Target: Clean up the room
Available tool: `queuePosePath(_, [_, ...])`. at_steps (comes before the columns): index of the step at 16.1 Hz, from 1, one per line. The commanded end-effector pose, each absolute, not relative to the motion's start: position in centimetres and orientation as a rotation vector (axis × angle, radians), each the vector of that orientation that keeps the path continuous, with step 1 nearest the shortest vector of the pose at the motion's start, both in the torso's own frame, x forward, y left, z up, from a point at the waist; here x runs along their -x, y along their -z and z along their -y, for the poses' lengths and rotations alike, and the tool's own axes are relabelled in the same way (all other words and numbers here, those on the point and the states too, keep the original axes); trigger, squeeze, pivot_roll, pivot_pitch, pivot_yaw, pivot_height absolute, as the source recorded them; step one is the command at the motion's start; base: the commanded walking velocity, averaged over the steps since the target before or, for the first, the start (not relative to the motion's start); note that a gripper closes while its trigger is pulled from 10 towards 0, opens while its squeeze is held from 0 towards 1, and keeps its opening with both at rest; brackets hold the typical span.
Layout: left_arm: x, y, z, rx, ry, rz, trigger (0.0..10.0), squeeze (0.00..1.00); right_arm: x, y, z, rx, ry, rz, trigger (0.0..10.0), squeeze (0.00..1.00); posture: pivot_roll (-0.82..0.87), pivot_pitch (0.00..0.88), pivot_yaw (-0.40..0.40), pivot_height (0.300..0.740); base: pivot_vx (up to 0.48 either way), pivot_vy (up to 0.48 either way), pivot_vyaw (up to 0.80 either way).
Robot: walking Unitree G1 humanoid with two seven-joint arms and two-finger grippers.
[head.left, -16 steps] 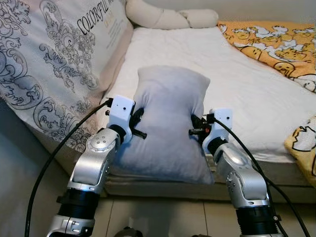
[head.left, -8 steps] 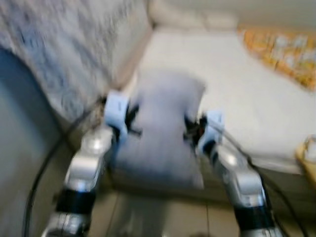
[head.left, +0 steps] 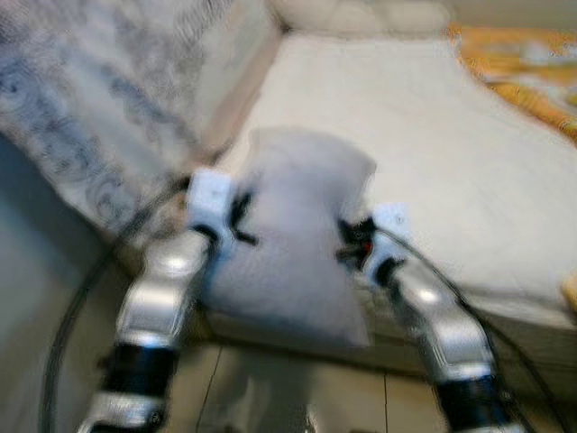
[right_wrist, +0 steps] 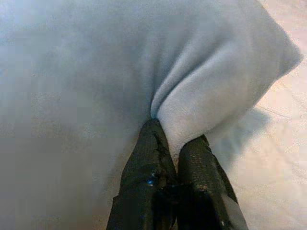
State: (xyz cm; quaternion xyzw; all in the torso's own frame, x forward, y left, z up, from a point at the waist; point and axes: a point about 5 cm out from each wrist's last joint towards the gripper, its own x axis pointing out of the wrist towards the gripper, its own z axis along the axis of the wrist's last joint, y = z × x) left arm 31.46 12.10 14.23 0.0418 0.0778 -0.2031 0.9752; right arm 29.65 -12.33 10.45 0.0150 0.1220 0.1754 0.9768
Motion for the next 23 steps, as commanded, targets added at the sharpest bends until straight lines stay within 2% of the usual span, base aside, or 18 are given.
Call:
queuePosePath(1, [-31.26,-14.63,-13.40,-0.095,0.363,-0.138,10.0,0.00,-29.84,-11.35,11.05,-0.043,-0.393,-0.209,10.0,0.00,-0.04,0.000,0.011,0.740,0.296,0.000,0.80])
queuePosePath(6, [-30.70,-14.16,-13.37,-0.096,0.356,-0.145,10.0,0.00,-29.76,-11.25,11.56,-0.072,-0.370,-0.216,10.0,0.00,-0.04,0.000,-0.015,0.740,0.299,0.000,0.00])
queuePosePath(23, [-30.96,-14.56,-12.95,-0.107,0.398,-0.144,10.0,0.00,-29.21,-11.06,11.45,-0.081,-0.368,-0.225,10.0,0.00,-0.05,0.000,0.009,0.740,0.316,0.000,0.00])
